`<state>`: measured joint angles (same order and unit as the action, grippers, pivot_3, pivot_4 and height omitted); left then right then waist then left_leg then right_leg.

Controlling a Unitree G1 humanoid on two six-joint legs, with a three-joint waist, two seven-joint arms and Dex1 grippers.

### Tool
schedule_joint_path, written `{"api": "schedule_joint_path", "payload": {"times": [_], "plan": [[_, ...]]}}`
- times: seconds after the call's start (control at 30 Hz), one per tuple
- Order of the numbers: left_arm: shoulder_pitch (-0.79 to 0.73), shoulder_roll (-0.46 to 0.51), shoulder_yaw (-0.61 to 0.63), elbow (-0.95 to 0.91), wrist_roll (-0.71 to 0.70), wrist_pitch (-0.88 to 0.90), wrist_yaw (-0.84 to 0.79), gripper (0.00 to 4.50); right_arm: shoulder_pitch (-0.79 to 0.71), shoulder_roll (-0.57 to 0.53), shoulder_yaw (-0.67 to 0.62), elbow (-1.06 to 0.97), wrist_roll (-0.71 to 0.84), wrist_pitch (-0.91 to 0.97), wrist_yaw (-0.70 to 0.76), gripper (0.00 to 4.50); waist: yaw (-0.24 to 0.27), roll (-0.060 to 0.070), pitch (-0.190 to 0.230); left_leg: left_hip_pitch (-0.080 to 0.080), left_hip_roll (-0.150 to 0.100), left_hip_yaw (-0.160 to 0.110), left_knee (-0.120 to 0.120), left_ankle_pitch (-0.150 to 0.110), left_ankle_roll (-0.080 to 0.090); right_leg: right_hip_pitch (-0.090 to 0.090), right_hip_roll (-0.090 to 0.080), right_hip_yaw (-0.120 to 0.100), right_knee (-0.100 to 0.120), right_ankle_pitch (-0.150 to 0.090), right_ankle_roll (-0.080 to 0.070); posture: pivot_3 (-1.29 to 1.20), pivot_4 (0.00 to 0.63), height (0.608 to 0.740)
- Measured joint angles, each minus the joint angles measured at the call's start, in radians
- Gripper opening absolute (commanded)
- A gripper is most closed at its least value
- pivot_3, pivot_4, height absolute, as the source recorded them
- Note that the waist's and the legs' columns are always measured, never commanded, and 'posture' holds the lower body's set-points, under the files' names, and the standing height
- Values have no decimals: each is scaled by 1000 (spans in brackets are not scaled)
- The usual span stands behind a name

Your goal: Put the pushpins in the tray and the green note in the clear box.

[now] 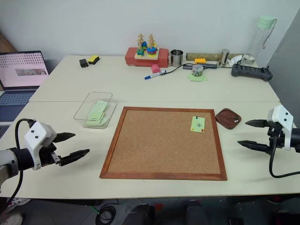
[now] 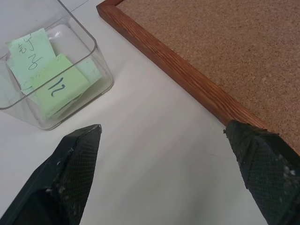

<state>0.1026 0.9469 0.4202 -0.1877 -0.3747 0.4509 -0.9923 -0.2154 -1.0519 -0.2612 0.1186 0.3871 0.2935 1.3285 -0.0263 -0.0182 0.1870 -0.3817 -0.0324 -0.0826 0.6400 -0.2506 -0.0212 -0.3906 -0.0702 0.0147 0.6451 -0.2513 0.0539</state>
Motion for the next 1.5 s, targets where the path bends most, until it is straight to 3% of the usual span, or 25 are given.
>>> {"api": "schedule_joint_path", "payload": {"times": [0.07,0.17,0.4,0.63,0.83,1.13,1.47,1.5], "plan": [[-7,0,-2,2,2,-2,0,4485,6,2,0,-8,1,1,-4,4500,0,0,0,0,0,0,0,0,0,0,0,0,0,0,0,0,150,740],[-31,0,-6,2,0,-3,-2,4045,12,10,-2,-24,13,7,-15,4500,0,0,0,0,0,0,0,0,0,0,0,0,0,0,0,0,150,740],[-167,-22,-137,-108,-60,42,-13,2590,52,45,-7,-119,44,48,-60,4500,3,0,0,0,-1,0,1,0,0,1,2,0,0,1,1,0,150,740],[-371,-210,-454,-155,-36,45,7,1303,69,106,-9,-239,77,108,-155,4500,7,0,0,-1,-3,1,4,0,0,1,2,1,0,2,3,0,150,740],[-476,-407,-665,20,102,-85,46,12,-66,207,112,-234,55,135,-247,4500,-3,-1,0,0,-4,1,4,0,0,1,4,2,1,2,4,0,150,740],[-502,-547,-714,319,226,-292,112,12,-356,380,321,89,-141,106,-378,4500,-1,0,0,-1,-6,-1,5,0,0,1,3,2,2,3,4,0,150,740],[-493,-571,-713,340,244,-332,111,12,-580,529,366,604,-296,-122,-476,4500,-3,0,0,-1,-7,-1,5,0,0,1,2,1,3,3,5,0,150,740],[-490,-570,-710,337,244,-332,111,3,-586,535,366,635,-300,-139,-479,4319,-3,1,-1,-1,-7,-1,5,0,0,1,2,1,3,3,5,0,150,740]]}}
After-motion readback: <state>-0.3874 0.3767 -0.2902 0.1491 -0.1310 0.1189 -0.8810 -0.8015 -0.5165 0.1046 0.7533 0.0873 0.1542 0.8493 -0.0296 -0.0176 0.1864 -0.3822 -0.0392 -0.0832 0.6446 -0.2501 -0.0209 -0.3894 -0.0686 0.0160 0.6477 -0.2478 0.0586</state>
